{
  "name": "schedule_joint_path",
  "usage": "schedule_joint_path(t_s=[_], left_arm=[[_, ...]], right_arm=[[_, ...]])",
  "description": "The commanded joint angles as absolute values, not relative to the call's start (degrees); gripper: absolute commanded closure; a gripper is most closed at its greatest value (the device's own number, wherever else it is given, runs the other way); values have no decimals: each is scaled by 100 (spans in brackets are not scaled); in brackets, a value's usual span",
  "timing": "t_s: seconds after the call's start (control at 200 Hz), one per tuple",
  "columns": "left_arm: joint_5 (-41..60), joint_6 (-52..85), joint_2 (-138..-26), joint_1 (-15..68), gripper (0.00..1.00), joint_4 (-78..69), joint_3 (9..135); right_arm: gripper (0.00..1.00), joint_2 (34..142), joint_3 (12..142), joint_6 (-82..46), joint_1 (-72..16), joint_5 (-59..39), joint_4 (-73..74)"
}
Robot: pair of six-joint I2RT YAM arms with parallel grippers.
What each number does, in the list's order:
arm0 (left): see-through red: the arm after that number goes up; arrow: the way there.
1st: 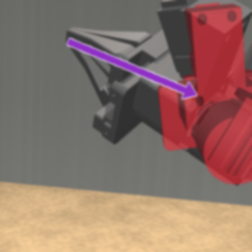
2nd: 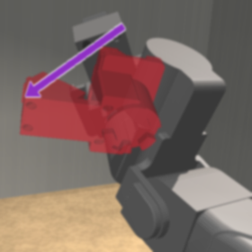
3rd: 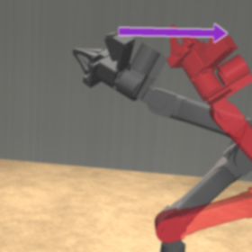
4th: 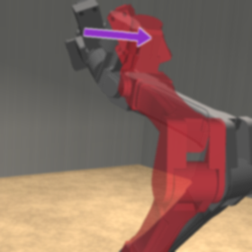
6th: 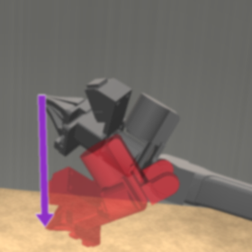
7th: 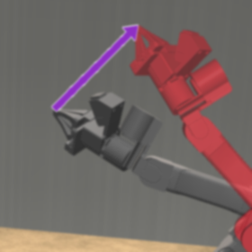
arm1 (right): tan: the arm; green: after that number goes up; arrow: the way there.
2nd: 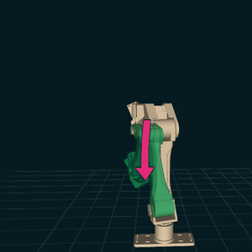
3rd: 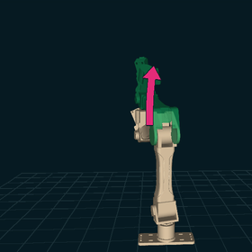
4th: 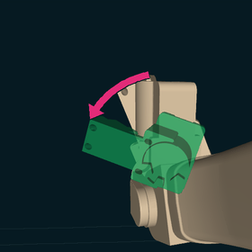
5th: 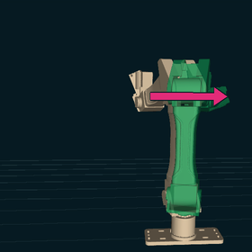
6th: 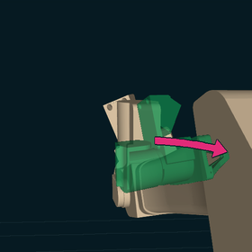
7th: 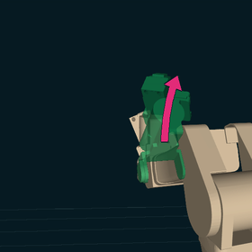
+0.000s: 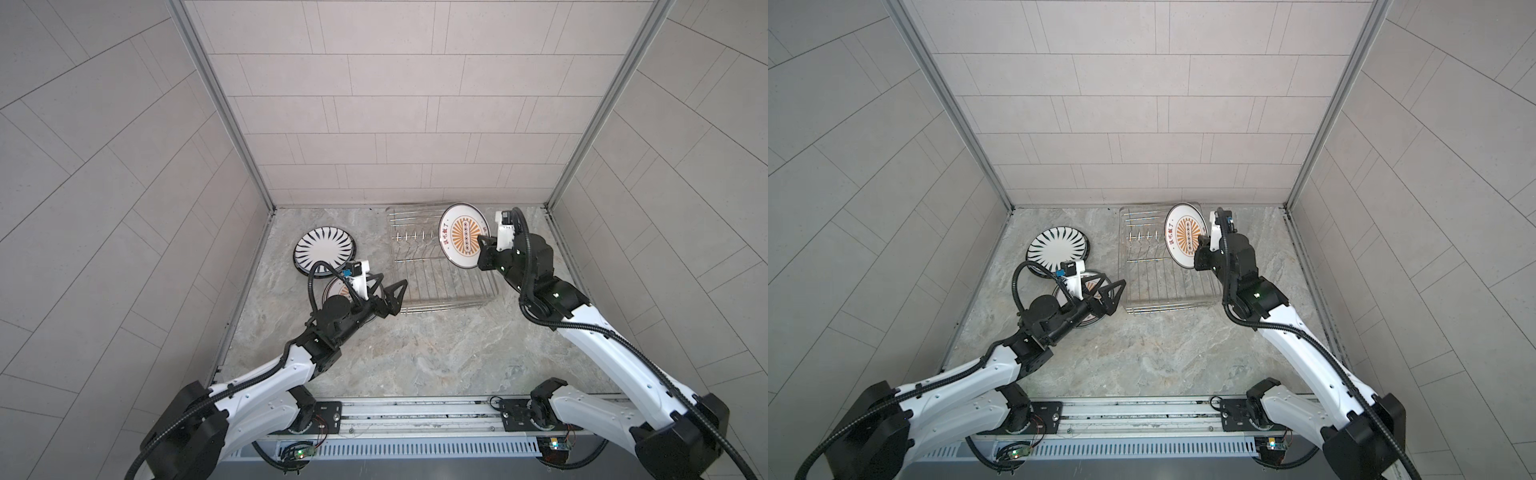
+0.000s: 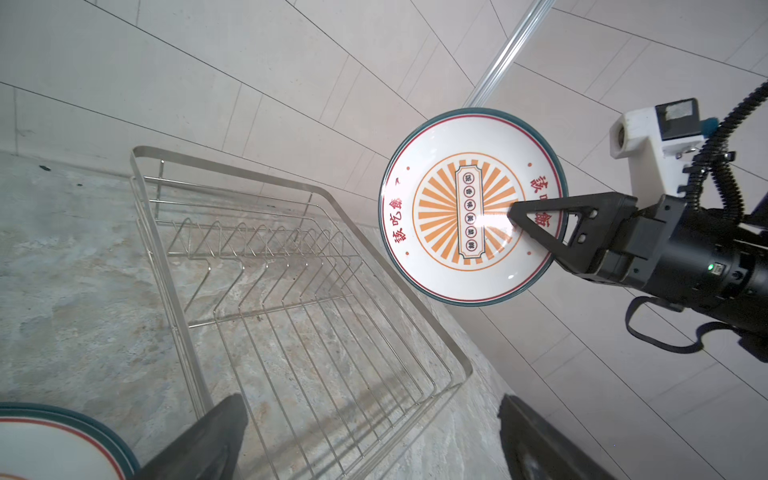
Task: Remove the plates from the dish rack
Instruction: 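Grasp the last sunburst plate rim with the right gripper and lift it, then pass the sunburst plate from the right gripper to the left gripper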
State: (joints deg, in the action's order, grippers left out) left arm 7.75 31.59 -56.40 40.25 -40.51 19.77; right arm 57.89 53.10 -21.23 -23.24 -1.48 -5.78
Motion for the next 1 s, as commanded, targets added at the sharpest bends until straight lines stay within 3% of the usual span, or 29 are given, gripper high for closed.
schedule_joint_path(t_s=[0.0, 0.315, 0.696, 0.926, 0.996], left_arm=[[1704, 3257, -5521, 4026, 0, -4489, 1855], [1975, 3532, -5309, 4021, 0, -5090, 1555], [1905, 3864, -5778, 4024, 1, -5650, 1381], [1810, 3902, -5798, 4018, 17, -6166, 977], [1710, 3902, -5732, 4025, 34, -6176, 861]], right_arm=[[90, 5281, 5080, -2453, -2202, -1347, -264], [89, 4658, 4079, -3304, -2197, -3238, 857], [89, 4554, 3578, -3273, -2873, -3240, 1518], [90, 4358, 3149, -3029, -3094, -3068, 1627], [90, 4193, 3015, -2998, -3102, -3023, 1664]])
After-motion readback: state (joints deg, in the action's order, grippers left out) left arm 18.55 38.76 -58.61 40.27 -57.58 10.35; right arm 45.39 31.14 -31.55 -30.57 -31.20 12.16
